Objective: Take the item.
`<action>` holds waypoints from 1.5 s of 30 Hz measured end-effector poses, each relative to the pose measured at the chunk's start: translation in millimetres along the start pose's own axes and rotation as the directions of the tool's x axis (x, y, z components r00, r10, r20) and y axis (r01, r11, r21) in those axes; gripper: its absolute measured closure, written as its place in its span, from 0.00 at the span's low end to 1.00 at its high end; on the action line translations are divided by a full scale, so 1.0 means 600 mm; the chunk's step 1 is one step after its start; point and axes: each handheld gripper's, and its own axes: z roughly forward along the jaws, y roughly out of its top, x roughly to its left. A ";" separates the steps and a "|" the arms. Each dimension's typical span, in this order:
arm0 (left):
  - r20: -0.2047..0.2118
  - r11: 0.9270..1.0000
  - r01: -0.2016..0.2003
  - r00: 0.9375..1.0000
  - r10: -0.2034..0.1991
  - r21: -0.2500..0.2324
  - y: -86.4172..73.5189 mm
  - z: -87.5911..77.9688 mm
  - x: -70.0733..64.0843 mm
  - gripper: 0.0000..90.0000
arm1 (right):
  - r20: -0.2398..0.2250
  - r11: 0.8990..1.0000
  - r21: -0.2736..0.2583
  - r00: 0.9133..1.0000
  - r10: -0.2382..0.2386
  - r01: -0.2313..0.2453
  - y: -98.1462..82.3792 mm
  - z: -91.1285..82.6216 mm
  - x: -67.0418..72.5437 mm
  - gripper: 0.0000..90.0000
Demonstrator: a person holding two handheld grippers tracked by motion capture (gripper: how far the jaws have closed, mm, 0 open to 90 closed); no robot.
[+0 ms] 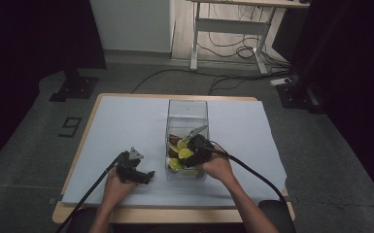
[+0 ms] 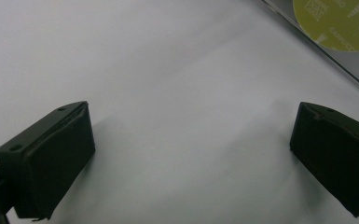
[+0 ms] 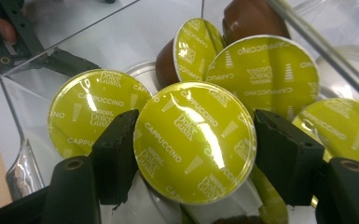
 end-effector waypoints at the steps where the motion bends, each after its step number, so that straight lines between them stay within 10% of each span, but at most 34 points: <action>1: 0.000 1.000 0.000 1.000 0.000 0.000 0.000 0.000 0.000 0.00 | 0.007 1.000 -0.007 1.000 -0.005 0.005 0.001 0.000 0.001 0.41; 45: 0.001 1.000 0.001 1.000 -0.001 -0.001 0.000 0.000 0.000 0.00 | 0.063 0.980 -0.195 0.997 0.050 -0.036 -0.013 -0.103 -0.021 0.42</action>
